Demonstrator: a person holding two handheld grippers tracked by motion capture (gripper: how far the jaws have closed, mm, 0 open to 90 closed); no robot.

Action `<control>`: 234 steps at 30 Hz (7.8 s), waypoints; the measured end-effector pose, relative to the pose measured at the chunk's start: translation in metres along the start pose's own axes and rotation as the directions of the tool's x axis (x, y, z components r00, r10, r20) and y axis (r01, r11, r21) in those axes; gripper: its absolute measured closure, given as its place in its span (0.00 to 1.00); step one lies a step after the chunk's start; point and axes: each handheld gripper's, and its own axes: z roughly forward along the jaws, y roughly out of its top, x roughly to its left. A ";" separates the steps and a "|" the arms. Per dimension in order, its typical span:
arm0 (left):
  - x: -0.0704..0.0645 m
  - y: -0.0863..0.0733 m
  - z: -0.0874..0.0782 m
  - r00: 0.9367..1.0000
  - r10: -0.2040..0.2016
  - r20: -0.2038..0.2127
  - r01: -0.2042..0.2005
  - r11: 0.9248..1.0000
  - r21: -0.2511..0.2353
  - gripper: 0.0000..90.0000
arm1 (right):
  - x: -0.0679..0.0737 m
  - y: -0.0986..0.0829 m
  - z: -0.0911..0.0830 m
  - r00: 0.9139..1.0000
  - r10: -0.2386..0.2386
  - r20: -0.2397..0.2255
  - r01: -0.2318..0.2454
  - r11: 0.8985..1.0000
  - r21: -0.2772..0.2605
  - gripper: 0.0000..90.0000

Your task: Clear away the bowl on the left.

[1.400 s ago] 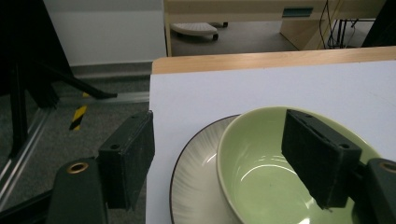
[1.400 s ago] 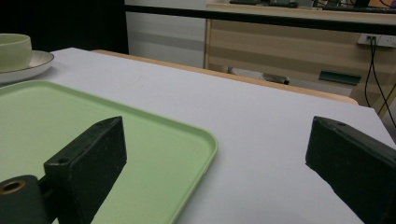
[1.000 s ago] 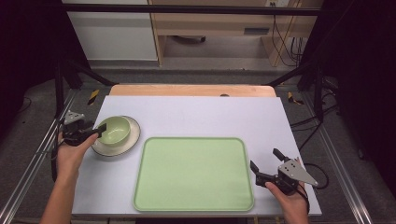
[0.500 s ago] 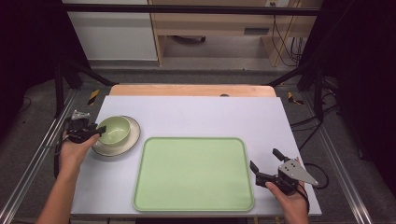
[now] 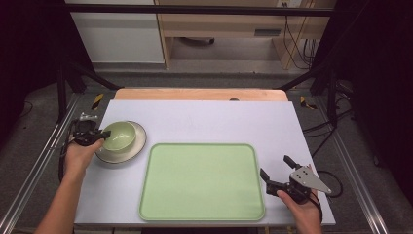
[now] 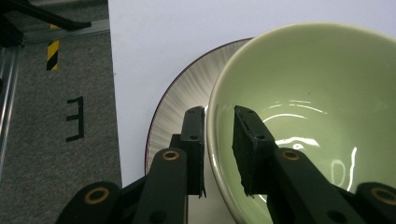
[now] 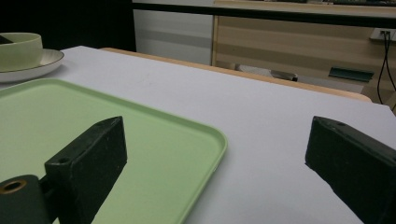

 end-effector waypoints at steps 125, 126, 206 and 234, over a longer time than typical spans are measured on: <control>-0.194 0.017 -0.021 0.868 0.094 0.487 -0.054 0.994 -0.096 0.92 | 0.001 0.001 -0.003 1.000 0.008 -0.012 -0.008 1.000 -0.015 0.06; -0.195 0.016 -0.020 0.867 0.094 0.489 -0.054 0.994 -0.095 0.92 | 0.001 0.001 -0.003 1.000 0.008 -0.012 -0.008 1.000 -0.014 0.06; -0.238 -0.010 0.008 0.815 0.129 0.565 -0.175 0.984 0.029 0.92 | 0.000 0.001 -0.002 1.000 -0.002 -0.019 0.002 1.000 -0.009 0.06; -0.239 -0.009 0.010 0.821 0.129 0.557 -0.178 0.983 0.034 0.92 | -0.001 0.000 -0.001 1.000 -0.002 -0.020 0.002 1.000 -0.006 0.06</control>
